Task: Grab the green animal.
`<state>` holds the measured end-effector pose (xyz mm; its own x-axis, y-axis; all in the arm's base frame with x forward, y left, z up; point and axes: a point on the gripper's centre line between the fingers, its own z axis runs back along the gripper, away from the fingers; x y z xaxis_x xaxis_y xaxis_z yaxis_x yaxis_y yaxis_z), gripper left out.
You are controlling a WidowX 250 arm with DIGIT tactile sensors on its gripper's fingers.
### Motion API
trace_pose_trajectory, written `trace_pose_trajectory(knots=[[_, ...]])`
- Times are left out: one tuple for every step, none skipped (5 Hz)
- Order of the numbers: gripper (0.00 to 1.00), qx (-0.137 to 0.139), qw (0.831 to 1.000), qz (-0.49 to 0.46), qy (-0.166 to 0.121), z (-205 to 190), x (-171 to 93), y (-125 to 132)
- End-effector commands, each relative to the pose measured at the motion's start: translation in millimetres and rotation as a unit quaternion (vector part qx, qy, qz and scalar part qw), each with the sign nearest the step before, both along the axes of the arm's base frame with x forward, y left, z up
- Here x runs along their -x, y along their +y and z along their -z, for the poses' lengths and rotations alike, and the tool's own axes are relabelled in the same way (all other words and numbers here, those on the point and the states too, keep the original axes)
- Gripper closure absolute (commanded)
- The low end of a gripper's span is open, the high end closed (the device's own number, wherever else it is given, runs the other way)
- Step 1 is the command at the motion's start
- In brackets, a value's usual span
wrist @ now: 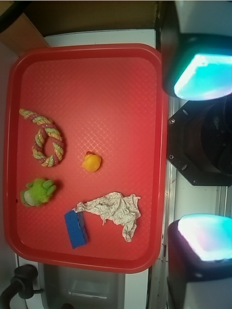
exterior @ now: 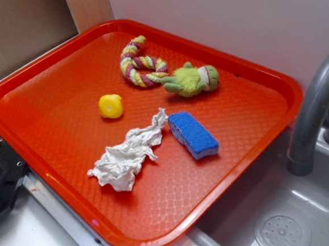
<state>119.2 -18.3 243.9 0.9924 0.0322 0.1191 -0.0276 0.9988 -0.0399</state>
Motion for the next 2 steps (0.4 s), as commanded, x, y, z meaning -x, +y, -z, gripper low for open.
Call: trace_pose_trajectory(knots=[[0.0, 0.0, 1.0, 0.0, 0.0, 0, 0, 0], [0.0, -0.009, 0.998, 0.032, -0.056, 20, -39, -9]])
